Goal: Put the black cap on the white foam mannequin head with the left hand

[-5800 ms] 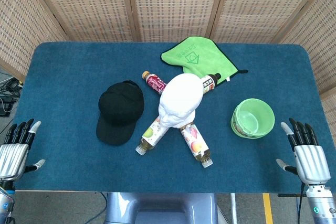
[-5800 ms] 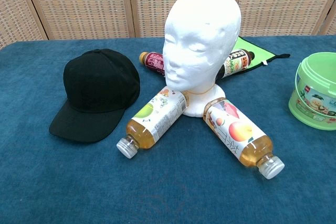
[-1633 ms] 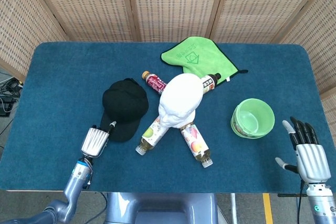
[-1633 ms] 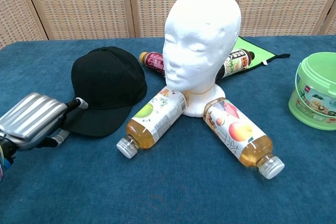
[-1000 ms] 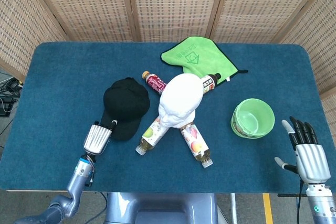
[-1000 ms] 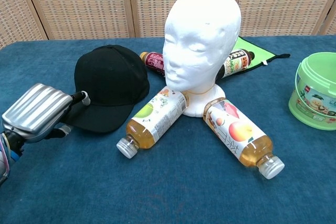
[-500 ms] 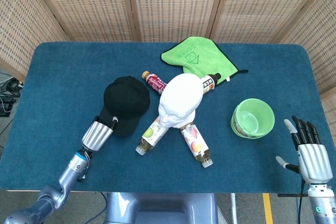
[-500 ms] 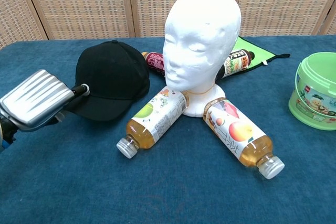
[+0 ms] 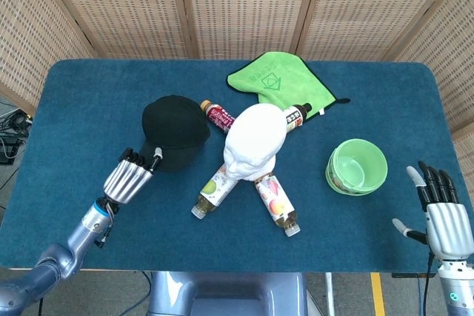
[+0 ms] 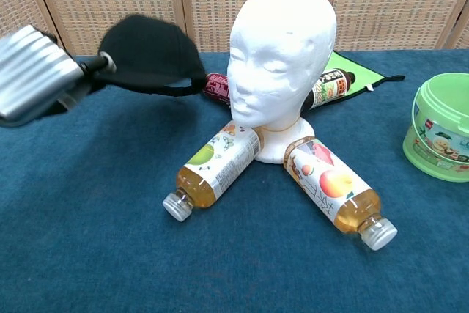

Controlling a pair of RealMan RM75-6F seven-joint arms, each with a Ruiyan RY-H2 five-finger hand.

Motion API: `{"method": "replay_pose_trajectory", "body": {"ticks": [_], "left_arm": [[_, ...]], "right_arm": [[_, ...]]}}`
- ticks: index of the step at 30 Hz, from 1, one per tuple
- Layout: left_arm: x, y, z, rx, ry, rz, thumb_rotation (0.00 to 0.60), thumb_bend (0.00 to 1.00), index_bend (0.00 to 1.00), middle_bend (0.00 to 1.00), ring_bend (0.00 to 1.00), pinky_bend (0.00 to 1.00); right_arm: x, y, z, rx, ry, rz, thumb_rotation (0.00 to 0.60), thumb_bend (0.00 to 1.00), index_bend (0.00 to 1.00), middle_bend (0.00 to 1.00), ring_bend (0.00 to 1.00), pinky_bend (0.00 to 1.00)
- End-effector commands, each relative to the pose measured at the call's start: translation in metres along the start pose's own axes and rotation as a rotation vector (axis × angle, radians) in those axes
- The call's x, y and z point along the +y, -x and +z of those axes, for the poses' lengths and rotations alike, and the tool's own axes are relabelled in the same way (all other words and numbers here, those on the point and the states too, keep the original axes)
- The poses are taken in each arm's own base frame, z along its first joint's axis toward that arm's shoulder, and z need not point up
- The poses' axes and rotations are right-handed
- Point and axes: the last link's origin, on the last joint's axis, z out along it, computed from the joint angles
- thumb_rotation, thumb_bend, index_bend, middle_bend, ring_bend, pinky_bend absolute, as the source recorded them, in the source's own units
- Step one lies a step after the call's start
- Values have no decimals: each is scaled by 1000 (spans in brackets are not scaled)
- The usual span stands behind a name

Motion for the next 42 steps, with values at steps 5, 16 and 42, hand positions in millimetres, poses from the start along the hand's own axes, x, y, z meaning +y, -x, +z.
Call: {"method": "replay_pose_trajectory", "body": {"ticks": [5, 16, 42], "left_arm": [[-47, -28, 26, 127, -61, 32, 600, 720, 918, 914, 868, 721], [-65, -67, 72, 226, -23, 46, 600, 704, 913, 914, 867, 720], [37, -142, 176, 347, 178, 55, 600, 683, 906, 914, 868, 720]], "right_arm": [[-1, -1, 0, 9, -5, 4, 600, 64, 49, 0, 0, 0], [-1, -2, -1, 14, -7, 12, 600, 64, 49, 0, 0, 0], [20, -19, 1, 51, 54, 105, 600, 64, 49, 0, 0, 0]]}}
